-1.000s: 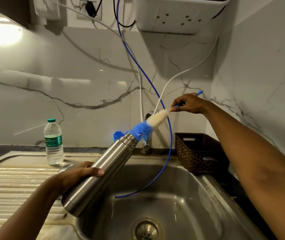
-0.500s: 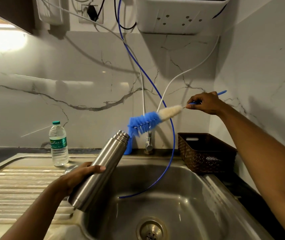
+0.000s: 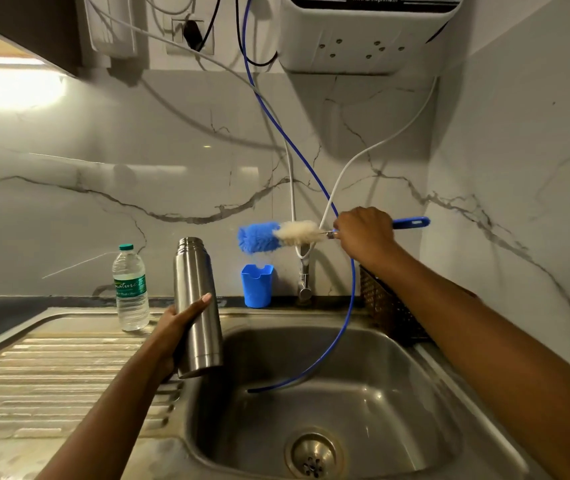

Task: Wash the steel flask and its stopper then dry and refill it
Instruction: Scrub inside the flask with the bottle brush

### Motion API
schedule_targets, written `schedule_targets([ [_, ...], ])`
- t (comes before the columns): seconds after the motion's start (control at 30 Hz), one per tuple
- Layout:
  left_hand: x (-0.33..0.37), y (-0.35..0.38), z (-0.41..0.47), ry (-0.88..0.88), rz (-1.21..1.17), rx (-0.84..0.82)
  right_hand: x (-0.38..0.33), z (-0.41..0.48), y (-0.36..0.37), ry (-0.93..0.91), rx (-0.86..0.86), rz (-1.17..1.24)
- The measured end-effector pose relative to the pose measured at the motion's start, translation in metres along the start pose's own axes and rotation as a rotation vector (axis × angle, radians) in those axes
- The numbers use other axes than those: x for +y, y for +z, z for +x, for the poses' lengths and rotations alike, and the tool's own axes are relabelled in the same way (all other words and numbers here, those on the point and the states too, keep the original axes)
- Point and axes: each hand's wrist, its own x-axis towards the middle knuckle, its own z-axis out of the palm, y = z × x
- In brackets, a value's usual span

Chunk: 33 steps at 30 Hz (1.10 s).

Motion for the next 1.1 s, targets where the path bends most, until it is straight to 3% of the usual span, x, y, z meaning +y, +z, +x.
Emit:
schedule_targets([
  [0.23,-0.009,-0.002,0.012,-0.016,-0.008,0.005,-0.063,0.046,-0.017,-0.071,-0.035,-0.215],
  [0.67,-0.017,0.000,0.024,0.019,0.053,-0.050,-0.113,0.102,0.015,-0.223,-0.073,-0.361],
  [0.9,-0.019,0.001,0.023,0.027,0.090,-0.073,-0.106,0.111,0.016,-0.176,-0.110,-0.316],
  [1.1,-0.023,0.003,0.026,-0.021,-0.040,-0.046,-0.081,0.104,0.003,-0.076,-0.083,-0.286],
])
